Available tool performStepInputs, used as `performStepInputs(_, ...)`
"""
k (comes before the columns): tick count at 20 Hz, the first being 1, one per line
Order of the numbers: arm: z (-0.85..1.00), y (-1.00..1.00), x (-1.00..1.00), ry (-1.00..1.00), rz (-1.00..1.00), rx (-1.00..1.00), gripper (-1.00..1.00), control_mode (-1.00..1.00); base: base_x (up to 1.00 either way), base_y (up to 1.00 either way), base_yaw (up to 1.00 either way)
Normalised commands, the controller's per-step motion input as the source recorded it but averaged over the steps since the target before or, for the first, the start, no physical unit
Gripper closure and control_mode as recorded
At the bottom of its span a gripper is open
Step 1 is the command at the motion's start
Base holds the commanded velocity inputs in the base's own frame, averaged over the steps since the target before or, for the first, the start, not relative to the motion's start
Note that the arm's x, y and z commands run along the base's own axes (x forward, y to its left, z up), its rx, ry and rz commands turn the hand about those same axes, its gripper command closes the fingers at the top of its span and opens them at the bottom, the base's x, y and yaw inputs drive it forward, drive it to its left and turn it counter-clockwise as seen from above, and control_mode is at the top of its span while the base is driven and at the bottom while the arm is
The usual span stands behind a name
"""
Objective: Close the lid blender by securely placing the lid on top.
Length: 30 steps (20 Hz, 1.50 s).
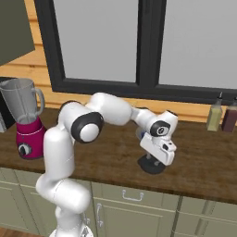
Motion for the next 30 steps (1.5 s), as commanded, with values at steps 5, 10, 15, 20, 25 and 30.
performStepInputs(5, 0.58, 0.01, -0.24, -0.11, 0.00, 0.00, 1.00, -1.00, 0.00, 0.00, 0.00)
performStepInputs(10, 0.96, 0.22, -0.18, -0.20, 0.00, 0.00, 1.00, -1.00, 0.00, 0.00, 0.00)
performStepInputs(15, 1.00, 0.45, -0.25, -0.24, 0.00, 0.00, 1.00, -1.00, 0.00, 0.00, 0.00)
performStepInputs(20, 0.98, 0.67, -0.40, -0.21, 0.00, 0.00, 1.00, -1.00, 0.00, 0.00, 0.00)
performStepInputs(25, 0.84, 0.85, -0.34, -0.12, 0.00, 0.00, 1.00, -1.00, 0.00, 0.00, 0.00)
performStepInputs(30, 0.66, 1.00, -0.09, 0.00, 0.00, 0.00, 1.00, -1.00, 0.00, 0.00, 0.00)
